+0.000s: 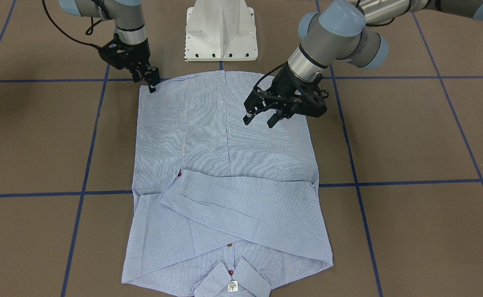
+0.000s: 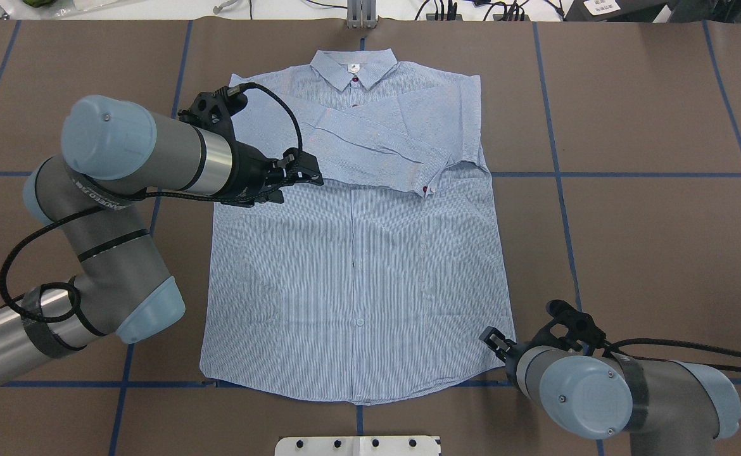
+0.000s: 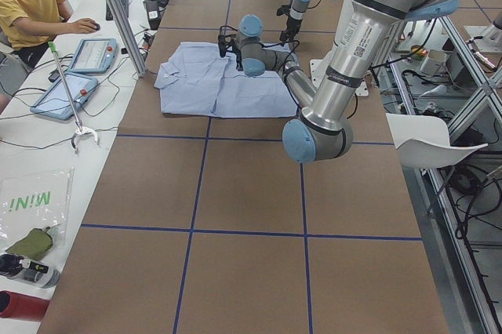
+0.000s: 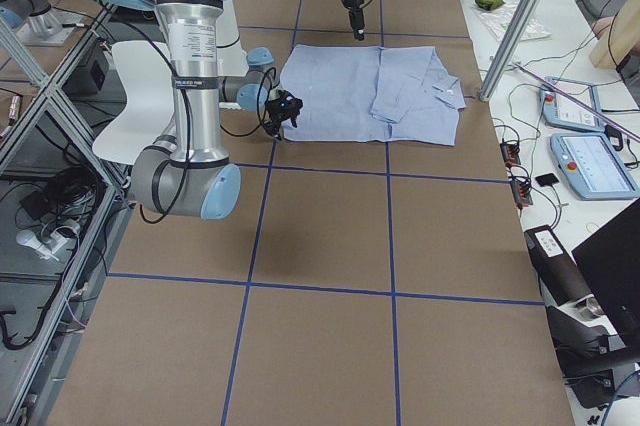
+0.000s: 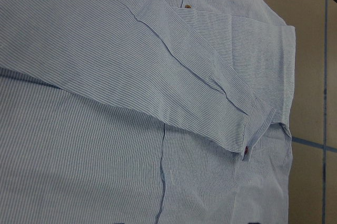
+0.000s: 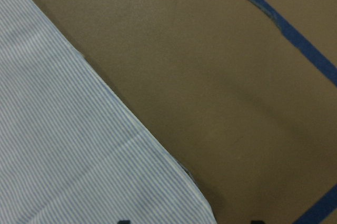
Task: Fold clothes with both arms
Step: 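Release the sleeve with the left gripper while the right gripper moves to the hem corner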
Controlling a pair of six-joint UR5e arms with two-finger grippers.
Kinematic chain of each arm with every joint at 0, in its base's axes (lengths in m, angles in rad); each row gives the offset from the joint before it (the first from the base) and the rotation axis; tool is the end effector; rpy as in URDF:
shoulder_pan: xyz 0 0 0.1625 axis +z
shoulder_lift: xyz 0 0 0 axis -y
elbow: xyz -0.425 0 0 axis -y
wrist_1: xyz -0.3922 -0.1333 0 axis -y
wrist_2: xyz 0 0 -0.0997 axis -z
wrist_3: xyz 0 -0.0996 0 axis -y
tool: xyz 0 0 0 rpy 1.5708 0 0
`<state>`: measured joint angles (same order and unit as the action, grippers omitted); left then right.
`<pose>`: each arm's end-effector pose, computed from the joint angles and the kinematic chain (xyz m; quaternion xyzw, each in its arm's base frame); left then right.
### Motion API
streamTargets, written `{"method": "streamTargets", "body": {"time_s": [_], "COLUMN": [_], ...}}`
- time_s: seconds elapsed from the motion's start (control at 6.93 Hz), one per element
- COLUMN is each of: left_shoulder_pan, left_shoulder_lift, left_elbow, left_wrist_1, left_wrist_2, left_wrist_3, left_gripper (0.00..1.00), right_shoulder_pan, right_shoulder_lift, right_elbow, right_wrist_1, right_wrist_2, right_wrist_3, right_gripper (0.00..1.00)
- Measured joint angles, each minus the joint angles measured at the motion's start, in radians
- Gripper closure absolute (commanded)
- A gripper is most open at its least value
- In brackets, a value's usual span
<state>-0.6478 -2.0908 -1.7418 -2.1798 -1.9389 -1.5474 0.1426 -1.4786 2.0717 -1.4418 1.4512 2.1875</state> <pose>0.4433 -0.4576 0.2102 0.0584 0.6098 -0.1350 0.7788 -0.4788 -0.2154 0.3748 -0.0285 -0.3559 0.3657 0.8595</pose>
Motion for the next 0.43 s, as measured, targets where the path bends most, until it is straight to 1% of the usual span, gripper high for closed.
{"method": "streamTargets", "body": {"time_s": [0.14, 0.29, 0.43], "left_shoulder_pan": [0.0, 0.0, 0.0], "left_shoulder_lift": [0.0, 0.0, 0.0], "left_elbow": [0.004, 0.006, 0.006], "left_wrist_1": [0.0, 0.0, 0.0], "left_wrist_2": [0.0, 0.0, 0.0], "left_wrist_3": [0.0, 0.0, 0.0], "left_gripper": [0.17, 0.17, 0.17], "right_shoulder_pan": [0.001, 0.001, 0.001], "right_shoulder_lift": [-0.001, -0.001, -0.003], "right_elbow": [-0.003, -0.004, -0.006], "right_wrist_1": [-0.001, -0.002, -0.002], "right_wrist_2": [0.0, 0.0, 0.0], "right_wrist_3": [0.0, 0.0, 0.0], "right_gripper": [0.35, 0.54, 0.77]}}
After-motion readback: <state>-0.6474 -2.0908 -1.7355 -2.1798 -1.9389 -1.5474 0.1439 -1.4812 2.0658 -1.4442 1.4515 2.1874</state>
